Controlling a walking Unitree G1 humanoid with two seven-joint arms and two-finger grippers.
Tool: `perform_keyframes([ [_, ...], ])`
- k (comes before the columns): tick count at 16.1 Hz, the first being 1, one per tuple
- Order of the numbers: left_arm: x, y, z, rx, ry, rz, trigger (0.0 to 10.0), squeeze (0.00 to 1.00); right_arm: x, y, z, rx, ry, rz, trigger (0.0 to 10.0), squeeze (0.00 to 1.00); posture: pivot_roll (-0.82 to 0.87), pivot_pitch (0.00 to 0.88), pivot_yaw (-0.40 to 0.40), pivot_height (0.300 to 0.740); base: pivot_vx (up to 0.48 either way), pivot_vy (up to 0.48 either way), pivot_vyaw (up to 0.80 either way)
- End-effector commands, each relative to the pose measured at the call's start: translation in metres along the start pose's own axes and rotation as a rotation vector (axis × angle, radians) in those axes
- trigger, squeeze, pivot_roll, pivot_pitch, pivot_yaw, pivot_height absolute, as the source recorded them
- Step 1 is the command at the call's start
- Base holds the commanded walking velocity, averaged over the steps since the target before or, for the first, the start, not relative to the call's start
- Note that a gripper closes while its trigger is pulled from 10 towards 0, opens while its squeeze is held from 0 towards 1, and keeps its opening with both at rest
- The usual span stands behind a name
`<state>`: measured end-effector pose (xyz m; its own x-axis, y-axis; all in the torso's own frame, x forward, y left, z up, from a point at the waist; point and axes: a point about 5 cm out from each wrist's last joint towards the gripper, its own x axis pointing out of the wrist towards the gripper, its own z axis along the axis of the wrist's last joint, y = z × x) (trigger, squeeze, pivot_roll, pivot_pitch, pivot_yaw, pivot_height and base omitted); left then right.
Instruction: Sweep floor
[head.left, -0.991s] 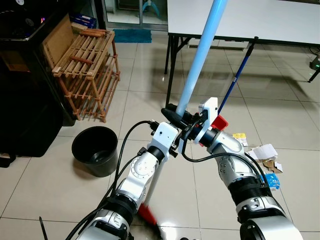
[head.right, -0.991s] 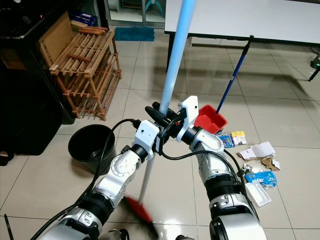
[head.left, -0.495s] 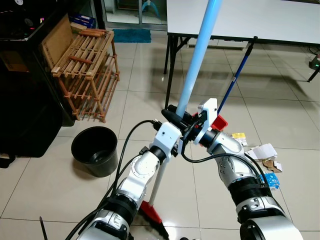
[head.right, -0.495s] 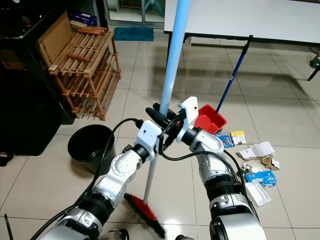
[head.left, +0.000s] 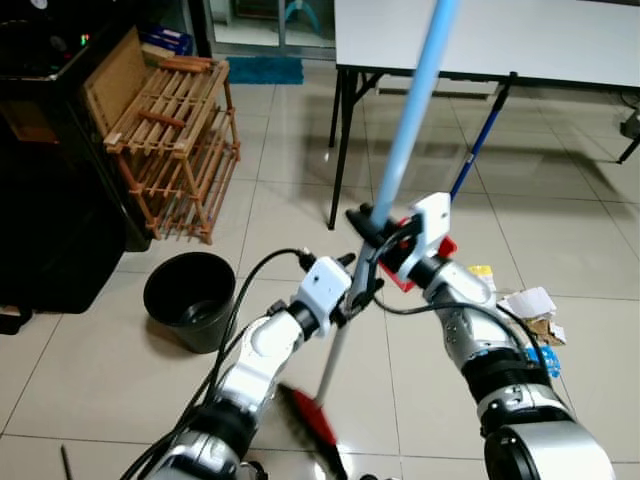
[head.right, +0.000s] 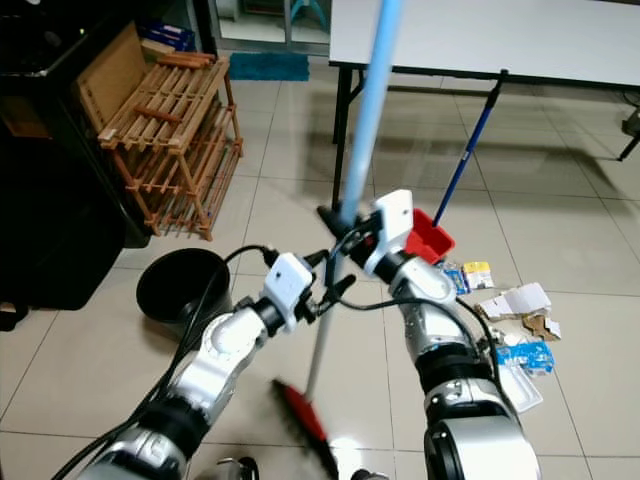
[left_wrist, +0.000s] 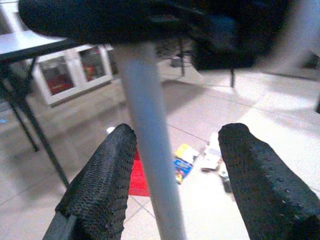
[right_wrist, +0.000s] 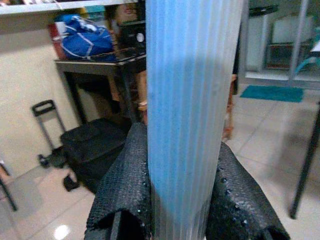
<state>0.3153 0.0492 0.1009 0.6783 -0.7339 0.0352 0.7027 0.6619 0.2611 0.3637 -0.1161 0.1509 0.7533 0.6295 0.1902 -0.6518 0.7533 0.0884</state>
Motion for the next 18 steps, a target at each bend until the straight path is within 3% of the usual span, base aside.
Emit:
perform_keyframes([
  [1, -0.001, -0.003, 0.001, 0.014, 0.006, -0.038, 10.0, 0.0, 0.001, -0.005, 0.009, -0.026, -0.032, -0.022, 10.0, 0.0, 0.08, 0.165, -0.041, 0.74, 0.0, 0.0, 0.0],
  [2, -0.004, 0.0, -0.002, 0.021, 0.068, -0.073, 10.0, 0.0, -0.001, -0.009, 0.009, -0.033, -0.026, -0.047, 10.0, 0.0, 0.08, 0.166, -0.042, 0.74, 0.0, 0.0, 0.0],
  [5, -0.008, 0.008, -0.003, 0.027, 0.117, -0.085, 10.0, 0.0, -0.006, -0.018, 0.009, -0.048, -0.013, -0.095, 10.0, 0.0, 0.08, 0.167, -0.044, 0.74, 0.0, 0.0, 0.0],
  [11, -0.029, 0.04, 0.001, 0.045, 0.136, -0.035, 10.0, 0.0, -0.017, -0.031, 0.004, -0.084, 0.037, -0.15, 10.0, 0.0, 0.08, 0.169, -0.049, 0.74, 0.0, 0.0, 0.0],
  [18, -0.032, 0.058, 0.008, 0.046, 0.156, -0.009, 10.0, 0.0, -0.016, -0.03, 0.002, -0.086, 0.043, -0.138, 10.0, 0.0, 0.08, 0.169, -0.048, 0.74, 0.0, 0.0, 0.0],
])
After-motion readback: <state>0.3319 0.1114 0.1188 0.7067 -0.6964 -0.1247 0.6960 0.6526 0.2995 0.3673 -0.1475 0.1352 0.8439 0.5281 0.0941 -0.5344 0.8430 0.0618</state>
